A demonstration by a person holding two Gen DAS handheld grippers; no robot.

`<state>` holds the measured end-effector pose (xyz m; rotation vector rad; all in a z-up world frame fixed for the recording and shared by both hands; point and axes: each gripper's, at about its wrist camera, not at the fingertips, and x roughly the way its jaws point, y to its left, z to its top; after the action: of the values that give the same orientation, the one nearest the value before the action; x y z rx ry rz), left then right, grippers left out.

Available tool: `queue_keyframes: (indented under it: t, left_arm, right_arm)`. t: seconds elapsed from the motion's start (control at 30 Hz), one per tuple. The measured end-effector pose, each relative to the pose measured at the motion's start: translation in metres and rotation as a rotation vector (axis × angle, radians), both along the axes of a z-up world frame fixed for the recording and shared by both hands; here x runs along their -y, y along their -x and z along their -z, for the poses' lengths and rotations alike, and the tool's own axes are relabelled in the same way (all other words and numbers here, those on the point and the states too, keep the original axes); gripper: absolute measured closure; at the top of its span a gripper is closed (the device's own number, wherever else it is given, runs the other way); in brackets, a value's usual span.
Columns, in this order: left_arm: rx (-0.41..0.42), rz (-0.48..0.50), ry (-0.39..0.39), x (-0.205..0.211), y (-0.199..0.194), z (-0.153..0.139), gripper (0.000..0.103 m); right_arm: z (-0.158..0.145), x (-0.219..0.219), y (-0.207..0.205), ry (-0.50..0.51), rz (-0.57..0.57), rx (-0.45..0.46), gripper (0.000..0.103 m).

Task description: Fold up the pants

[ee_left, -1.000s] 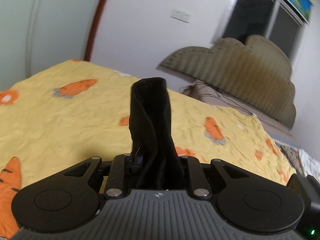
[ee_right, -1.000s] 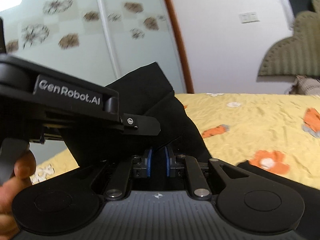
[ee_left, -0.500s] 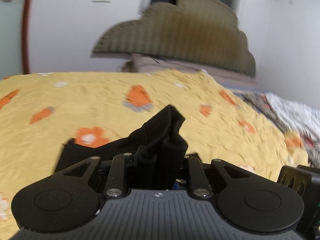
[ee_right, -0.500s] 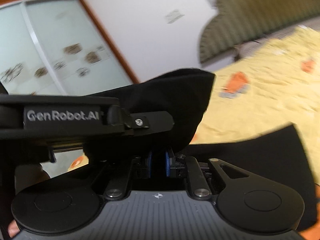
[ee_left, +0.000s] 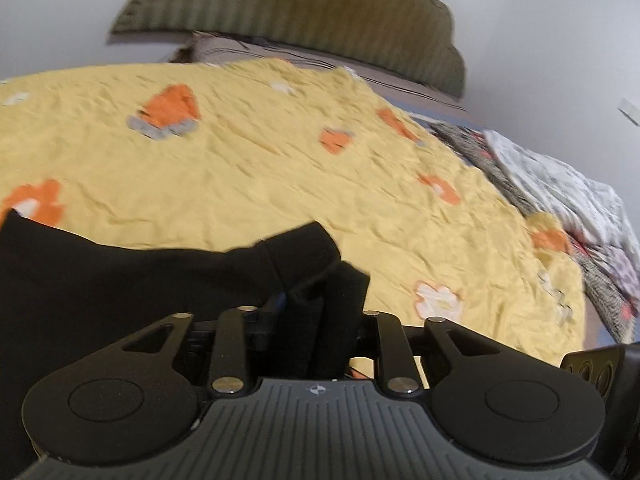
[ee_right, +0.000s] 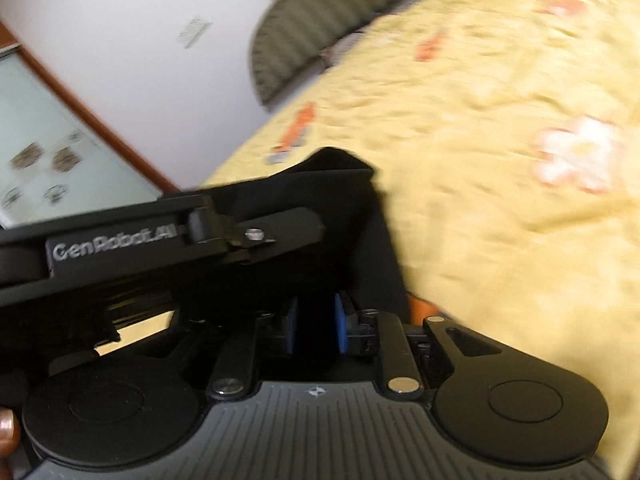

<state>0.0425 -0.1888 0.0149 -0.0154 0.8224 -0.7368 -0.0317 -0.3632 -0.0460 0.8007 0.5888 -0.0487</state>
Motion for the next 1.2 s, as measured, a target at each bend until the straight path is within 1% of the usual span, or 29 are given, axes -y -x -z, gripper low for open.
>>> queue_keyframes:
  t: [0.07, 0.1, 0.13, 0.17, 0.2, 0.23, 0.27, 0.3, 0.33, 0.4, 0.43, 0.47, 0.5, 0.53, 0.57, 0.63, 0.67, 0.7, 0.73, 0.77, 0.8, 0.87, 0.93, 1.0, 1.03, 1.07, 1.1, 1.17, 1.2]
  left_arm:
    - [-0.038, 0.035, 0.003, -0.002, 0.0, 0.001, 0.063]
    - [-0.073, 0.062, 0.013, -0.006, -0.001, 0.0, 0.057]
    - [-0.112, 0.093, 0.041, -0.012, -0.003, -0.002, 0.048]
    - [-0.146, 0.109, 0.071, -0.02, -0.005, -0.005, 0.043]
    - [-0.157, 0.104, 0.09, -0.029, -0.008, -0.009, 0.036]
    - [-0.143, 0.078, 0.09, -0.04, -0.012, -0.015, 0.034]
    - [-0.114, 0.04, 0.085, -0.05, -0.016, -0.023, 0.033]
    - [-0.074, -0.006, 0.072, -0.061, -0.021, -0.03, 0.03]
    - [-0.032, -0.05, 0.041, -0.07, -0.028, -0.036, 0.024]
    - [0.059, -0.135, -0.058, -0.083, -0.042, -0.044, 0.02]
    - [0.097, -0.174, -0.107, -0.088, -0.049, -0.044, 0.018]
    - [0.126, -0.193, -0.171, -0.09, -0.058, -0.042, 0.018]
    - [0.144, -0.193, -0.232, -0.091, -0.067, -0.038, 0.018]
    - [0.149, -0.193, -0.277, -0.092, -0.074, -0.033, 0.018]
    - [0.144, -0.184, -0.302, -0.094, -0.08, -0.027, 0.018]
    - [0.137, -0.153, -0.315, -0.096, -0.086, -0.018, 0.018]
    - [0.13, -0.144, -0.319, -0.095, -0.089, -0.014, 0.018]
    - [0.121, -0.133, -0.322, -0.094, -0.092, -0.009, 0.018]
    - [0.117, -0.129, -0.323, -0.093, -0.094, -0.004, 0.018]
    - [0.116, -0.134, -0.327, -0.092, -0.097, 0.001, 0.018]
    - [0.121, -0.148, -0.334, -0.092, -0.098, 0.004, 0.018]
    - [0.138, -0.186, -0.339, -0.093, -0.1, 0.009, 0.019]
    - [0.145, -0.213, -0.337, -0.096, -0.104, 0.011, 0.018]
    - [0.128, -0.216, -0.35, -0.095, -0.11, 0.015, 0.017]
    - [0.122, -0.211, -0.36, -0.094, -0.113, 0.018, 0.016]
    - [0.123, -0.205, -0.374, -0.093, -0.115, 0.022, 0.015]
    - [0.129, -0.205, -0.393, -0.092, -0.118, 0.027, 0.014]
    - [0.136, -0.229, -0.396, -0.095, -0.121, 0.029, 0.014]
    - [0.136, -0.242, -0.389, -0.097, -0.122, 0.029, 0.014]
  right_arm:
    - [0.0, 0.012, 0.019, 0.006, 0.043, -0.011, 0.083]
    - [-0.005, 0.016, 0.027, 0.022, 0.072, -0.02, 0.081]
    - [-0.013, 0.019, 0.034, 0.056, 0.113, -0.033, 0.079]
    - [-0.019, 0.024, 0.041, 0.093, 0.148, -0.038, 0.076]
    - [-0.027, 0.028, 0.044, 0.126, 0.169, -0.033, 0.068]
    - [-0.037, 0.032, 0.042, 0.148, 0.163, -0.016, 0.059]
    - [-0.043, 0.035, 0.039, 0.158, 0.136, 0.004, 0.034]
    - [-0.049, 0.037, 0.031, 0.164, 0.109, 0.026, 0.026]
    - [-0.054, 0.038, 0.022, 0.17, 0.084, 0.045, 0.026]
    - [-0.06, 0.034, -0.005, 0.17, 0.007, 0.063, 0.026]
    - [-0.061, 0.033, -0.02, 0.164, -0.024, 0.059, 0.026]
    - [-0.059, 0.033, -0.033, 0.161, -0.047, 0.041, 0.026]
    - [-0.054, 0.033, -0.046, 0.153, -0.076, 0.017, 0.027]
    - [-0.047, 0.034, -0.058, 0.136, -0.09, -0.016, 0.027]
    - [-0.042, 0.032, -0.066, 0.12, -0.11, -0.039, 0.031]
    - [-0.03, 0.033, -0.077, 0.085, -0.153, -0.062, 0.048]
    - [-0.024, 0.034, -0.079, 0.065, -0.153, -0.082, 0.068]
    - [-0.02, 0.035, -0.083, 0.045, -0.16, -0.091, 0.075]
    - [-0.017, 0.037, -0.083, 0.04, -0.166, -0.081, 0.08]
    - [-0.017, 0.038, -0.083, 0.048, -0.164, -0.081, 0.087]
    - [-0.019, 0.037, -0.084, 0.072, -0.156, -0.081, 0.088]
    - [-0.028, 0.031, -0.085, 0.151, -0.145, -0.047, 0.089]
    - [-0.041, 0.021, -0.084, 0.278, -0.145, -0.014, 0.089]
    - [-0.038, 0.018, -0.088, 0.343, -0.154, -0.04, 0.088]
    - [-0.03, 0.019, -0.094, 0.351, -0.17, -0.073, 0.087]
    - [-0.022, 0.021, -0.098, 0.35, -0.174, -0.109, 0.082]
    - [-0.019, 0.025, -0.098, 0.332, -0.162, -0.119, 0.08]
    - [-0.026, 0.03, -0.09, 0.298, -0.133, -0.113, 0.075]
    - [-0.033, 0.031, -0.083, 0.319, -0.095, -0.106, 0.074]
